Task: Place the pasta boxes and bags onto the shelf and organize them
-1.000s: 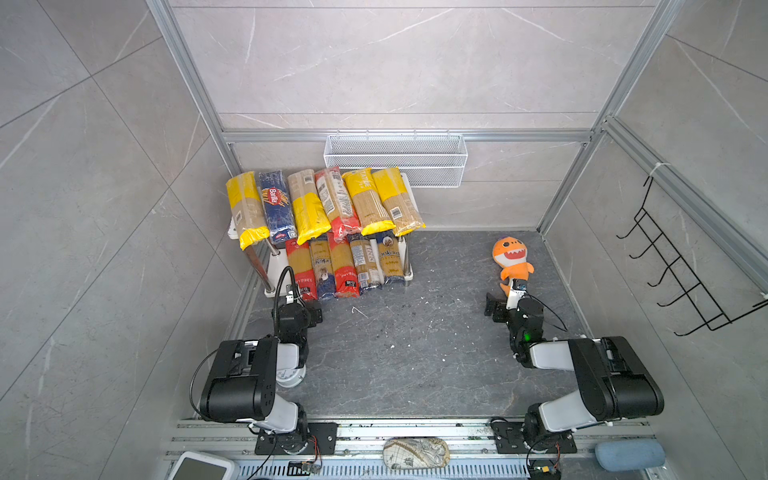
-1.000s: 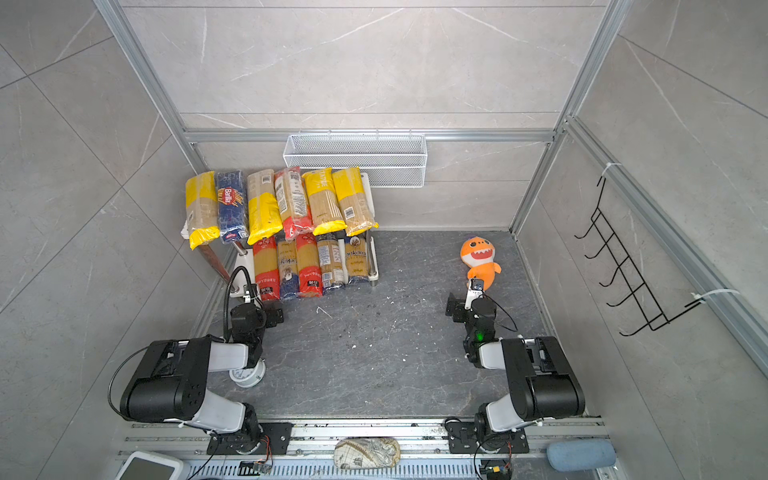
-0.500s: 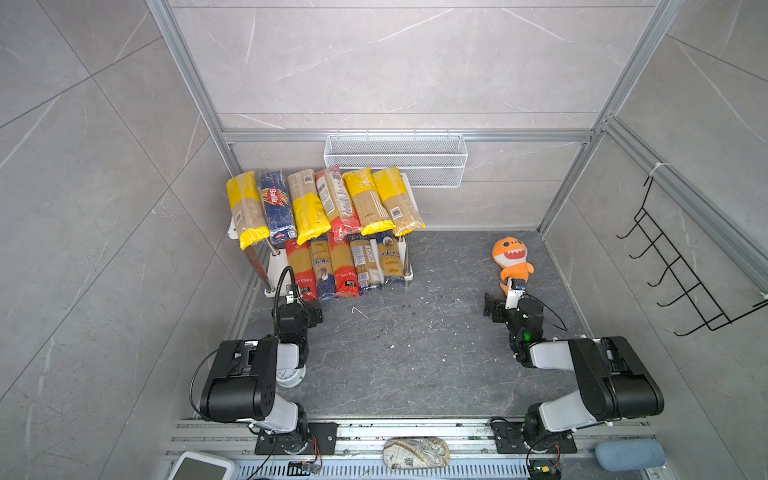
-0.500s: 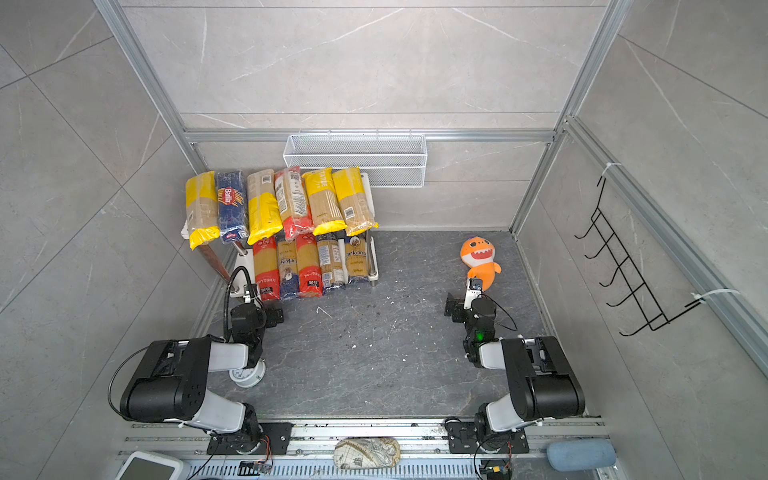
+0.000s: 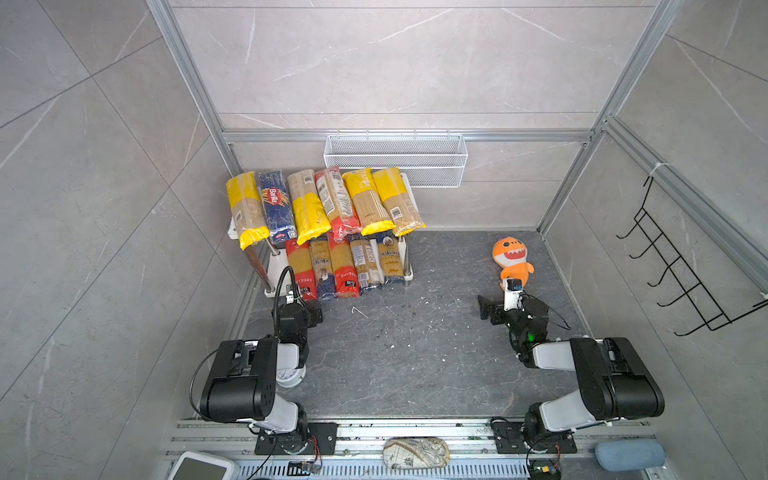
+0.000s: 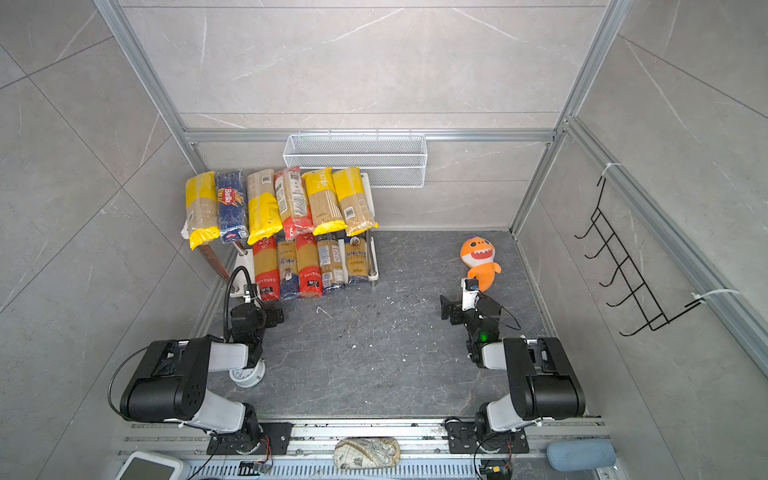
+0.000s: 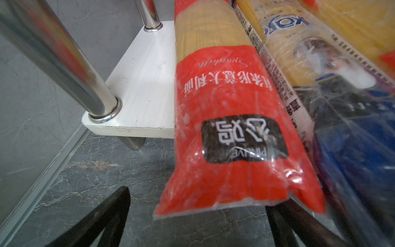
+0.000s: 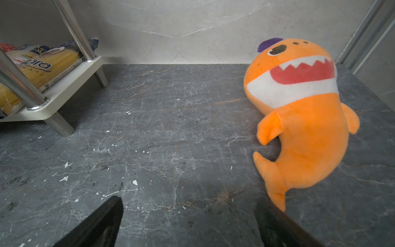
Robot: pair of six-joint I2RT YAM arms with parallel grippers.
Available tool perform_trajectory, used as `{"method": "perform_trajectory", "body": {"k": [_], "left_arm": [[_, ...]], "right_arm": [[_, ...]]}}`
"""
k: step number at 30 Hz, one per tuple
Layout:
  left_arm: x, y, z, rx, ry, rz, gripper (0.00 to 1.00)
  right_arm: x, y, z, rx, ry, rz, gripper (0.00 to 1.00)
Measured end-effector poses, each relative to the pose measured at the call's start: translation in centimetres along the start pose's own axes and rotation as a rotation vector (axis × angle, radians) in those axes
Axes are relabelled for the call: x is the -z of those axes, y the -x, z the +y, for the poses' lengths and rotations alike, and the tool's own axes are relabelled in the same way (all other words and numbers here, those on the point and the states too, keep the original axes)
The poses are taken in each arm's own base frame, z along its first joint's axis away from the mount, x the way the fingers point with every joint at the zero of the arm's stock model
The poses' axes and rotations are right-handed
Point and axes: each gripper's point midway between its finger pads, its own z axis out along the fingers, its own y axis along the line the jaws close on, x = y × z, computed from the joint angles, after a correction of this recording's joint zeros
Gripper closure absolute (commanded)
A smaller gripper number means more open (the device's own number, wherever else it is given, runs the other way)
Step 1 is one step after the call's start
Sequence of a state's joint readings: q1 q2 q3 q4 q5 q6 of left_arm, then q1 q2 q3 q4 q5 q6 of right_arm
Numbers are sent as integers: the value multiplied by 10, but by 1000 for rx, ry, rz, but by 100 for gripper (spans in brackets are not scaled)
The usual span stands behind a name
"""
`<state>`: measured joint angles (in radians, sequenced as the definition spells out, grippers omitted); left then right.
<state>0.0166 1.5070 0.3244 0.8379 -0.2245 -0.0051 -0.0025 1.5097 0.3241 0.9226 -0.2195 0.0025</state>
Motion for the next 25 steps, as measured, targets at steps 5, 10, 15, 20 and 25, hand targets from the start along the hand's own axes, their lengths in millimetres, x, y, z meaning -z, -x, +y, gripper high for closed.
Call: {"method": "perform_trajectory", "body": {"k": [5,10,15,20,25], "left_arm": [[0,0,0,0,0,0,0],[0,0,0,0,0,0,0],[0,0,0,0,0,0,0],[0,0,0,0,0,0,0],[0,0,0,0,0,0,0]], "right_arm": [[0,1,1,1,7,-3,0],[0,1,2,1,10,-3,0],[0,1,2,1,10,-3,0],[0,1,2,1,10,-3,0],[0,1,0,-1,6,-3,0]]}}
